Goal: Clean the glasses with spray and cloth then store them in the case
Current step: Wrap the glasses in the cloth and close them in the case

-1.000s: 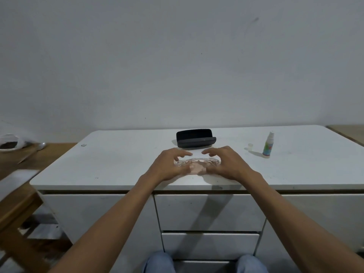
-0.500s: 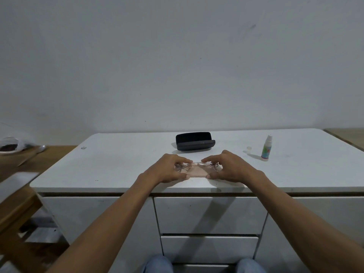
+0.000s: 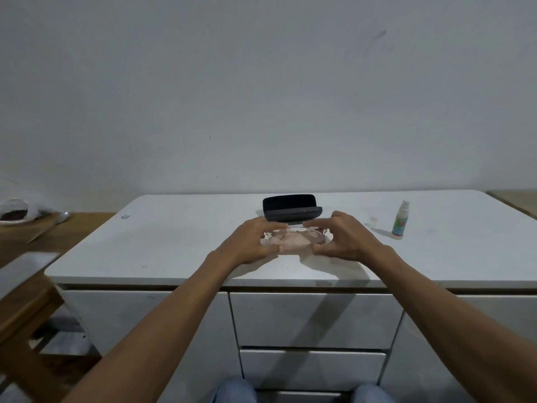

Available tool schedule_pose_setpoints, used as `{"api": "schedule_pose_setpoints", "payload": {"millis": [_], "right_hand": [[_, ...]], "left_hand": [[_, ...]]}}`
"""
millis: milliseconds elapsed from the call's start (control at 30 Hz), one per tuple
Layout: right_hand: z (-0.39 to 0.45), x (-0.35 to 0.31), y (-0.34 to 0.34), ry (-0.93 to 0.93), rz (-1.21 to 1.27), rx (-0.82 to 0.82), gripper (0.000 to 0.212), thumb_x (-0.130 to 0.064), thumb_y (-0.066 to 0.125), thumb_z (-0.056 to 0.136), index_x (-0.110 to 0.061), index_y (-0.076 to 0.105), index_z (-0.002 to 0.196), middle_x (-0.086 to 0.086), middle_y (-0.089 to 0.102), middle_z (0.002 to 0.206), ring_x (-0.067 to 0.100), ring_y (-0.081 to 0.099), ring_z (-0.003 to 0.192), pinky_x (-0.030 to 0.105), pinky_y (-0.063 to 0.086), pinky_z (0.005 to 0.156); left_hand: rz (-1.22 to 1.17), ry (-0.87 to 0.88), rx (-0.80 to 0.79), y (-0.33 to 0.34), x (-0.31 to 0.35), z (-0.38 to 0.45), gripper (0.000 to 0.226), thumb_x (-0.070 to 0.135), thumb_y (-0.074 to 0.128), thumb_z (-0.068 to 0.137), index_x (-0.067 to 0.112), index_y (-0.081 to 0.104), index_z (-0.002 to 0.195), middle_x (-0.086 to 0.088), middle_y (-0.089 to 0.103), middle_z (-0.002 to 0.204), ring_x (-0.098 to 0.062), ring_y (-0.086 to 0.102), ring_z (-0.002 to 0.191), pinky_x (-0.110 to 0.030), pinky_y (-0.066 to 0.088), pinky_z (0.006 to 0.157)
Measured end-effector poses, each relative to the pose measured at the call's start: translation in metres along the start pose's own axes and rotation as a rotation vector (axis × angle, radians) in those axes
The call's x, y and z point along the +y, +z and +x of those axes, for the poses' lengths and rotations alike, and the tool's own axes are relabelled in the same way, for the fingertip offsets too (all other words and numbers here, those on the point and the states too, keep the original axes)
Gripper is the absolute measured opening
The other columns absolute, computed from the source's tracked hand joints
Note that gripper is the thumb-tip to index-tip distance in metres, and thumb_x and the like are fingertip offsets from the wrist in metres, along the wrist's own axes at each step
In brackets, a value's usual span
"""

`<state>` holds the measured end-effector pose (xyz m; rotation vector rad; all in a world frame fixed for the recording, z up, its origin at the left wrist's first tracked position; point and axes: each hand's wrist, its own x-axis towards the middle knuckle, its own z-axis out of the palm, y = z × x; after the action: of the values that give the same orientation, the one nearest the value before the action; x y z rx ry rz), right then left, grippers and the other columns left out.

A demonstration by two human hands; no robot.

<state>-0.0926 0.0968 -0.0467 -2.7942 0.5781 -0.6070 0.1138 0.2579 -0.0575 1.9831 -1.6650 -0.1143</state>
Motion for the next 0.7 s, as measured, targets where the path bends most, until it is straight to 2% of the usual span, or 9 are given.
{"api": "schedule_pose_setpoints", "payload": {"millis": [133,300,400,533,700], "right_hand": [[0.026,0.001,-0.013,0.002,0.048,0.063,0.056,-0.031,0.080,0.076,-0.030,0.070,0.131,0.002,0.074,0.099,0.013,0.048,0.087,0.027,0.037,0.076],[0.067,0.014,-0.017,0.019,0.100,0.088,0.055,-0.029,0.082,0.074,-0.026,0.072,0.128,0.005,0.078,0.102,0.015,0.054,0.082,0.025,0.039,0.073],[0.088,0.022,-0.013,0.049,0.127,0.077,0.055,-0.028,0.082,0.074,-0.026,0.072,0.128,0.000,0.075,0.100,0.016,0.060,0.088,0.022,0.039,0.071],[0.109,0.033,-0.007,0.086,0.146,0.043,0.055,-0.030,0.081,0.075,-0.027,0.071,0.130,0.001,0.076,0.110,0.013,0.058,0.090,0.023,0.040,0.075],[0.118,0.045,0.003,0.141,0.187,-0.045,0.058,-0.040,0.080,0.072,-0.034,0.070,0.128,0.006,0.075,0.108,0.017,0.066,0.103,0.026,0.044,0.078]], "left_hand": [[0.012,-0.011,0.038,-0.016,-0.006,0.027,0.052,0.036,0.075,0.088,0.036,0.060,0.138,-0.002,0.061,0.114,-0.015,0.057,0.097,-0.025,0.041,0.081],[-0.018,-0.028,0.060,-0.031,-0.020,0.067,0.052,0.035,0.077,0.086,0.034,0.062,0.136,-0.005,0.060,0.110,-0.018,0.058,0.093,-0.031,0.049,0.084],[-0.060,-0.035,0.076,-0.032,-0.030,0.088,0.051,0.029,0.078,0.085,0.032,0.064,0.134,-0.006,0.060,0.110,-0.016,0.056,0.089,-0.030,0.049,0.085],[-0.100,-0.084,0.086,-0.027,-0.039,0.108,0.050,0.024,0.078,0.086,0.031,0.065,0.134,-0.010,0.059,0.112,-0.019,0.057,0.093,-0.035,0.051,0.092],[-0.164,-0.139,0.049,-0.018,-0.046,0.115,0.051,0.021,0.080,0.084,0.029,0.066,0.132,-0.007,0.060,0.116,-0.018,0.057,0.095,-0.026,0.044,0.087]]}}
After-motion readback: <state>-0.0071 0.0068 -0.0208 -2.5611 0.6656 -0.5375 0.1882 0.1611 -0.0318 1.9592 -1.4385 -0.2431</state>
